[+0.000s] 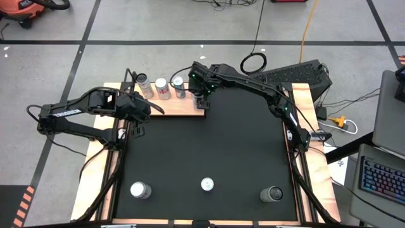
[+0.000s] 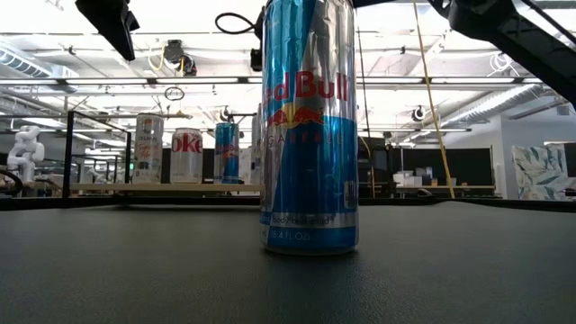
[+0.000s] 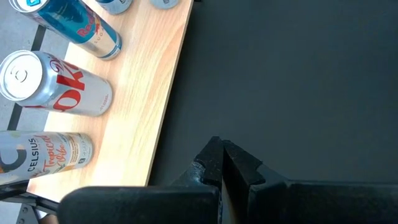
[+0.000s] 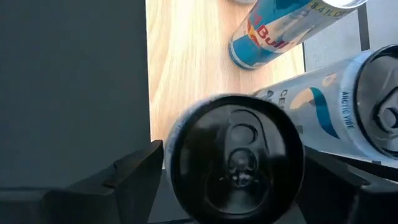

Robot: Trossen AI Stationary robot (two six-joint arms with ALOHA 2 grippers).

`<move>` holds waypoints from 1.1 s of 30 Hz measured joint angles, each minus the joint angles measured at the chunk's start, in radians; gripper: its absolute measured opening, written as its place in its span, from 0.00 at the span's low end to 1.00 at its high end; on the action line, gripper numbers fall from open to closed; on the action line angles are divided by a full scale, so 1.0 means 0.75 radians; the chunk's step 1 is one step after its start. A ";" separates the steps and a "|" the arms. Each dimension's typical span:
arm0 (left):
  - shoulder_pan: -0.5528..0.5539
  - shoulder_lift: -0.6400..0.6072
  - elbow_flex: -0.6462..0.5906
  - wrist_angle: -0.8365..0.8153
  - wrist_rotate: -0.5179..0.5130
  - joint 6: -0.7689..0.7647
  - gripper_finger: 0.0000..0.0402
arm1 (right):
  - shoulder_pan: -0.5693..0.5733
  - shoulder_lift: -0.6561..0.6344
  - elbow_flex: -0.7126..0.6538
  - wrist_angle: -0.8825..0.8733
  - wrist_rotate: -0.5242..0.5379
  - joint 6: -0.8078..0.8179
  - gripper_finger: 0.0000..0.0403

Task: Place canned beverage on shelf
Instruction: Align the white and blue soda can with the other white and blue soda can on the shelf

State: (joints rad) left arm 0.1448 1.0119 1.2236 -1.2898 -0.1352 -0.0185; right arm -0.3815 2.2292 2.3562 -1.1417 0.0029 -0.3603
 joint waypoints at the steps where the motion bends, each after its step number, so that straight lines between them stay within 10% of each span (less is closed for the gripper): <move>1: 0.000 0.000 0.000 0.000 0.000 0.000 0.02 | 0.000 0.000 0.000 -0.001 -0.001 0.001 0.76; 33: -0.001 -0.001 0.000 0.000 0.000 0.001 0.02 | 0.004 -0.071 0.000 -0.056 0.054 0.028 0.78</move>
State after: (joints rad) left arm 0.1444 1.0115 1.2236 -1.2896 -0.1353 -0.0181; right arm -0.3786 2.1757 2.3562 -1.1835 0.0434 -0.3392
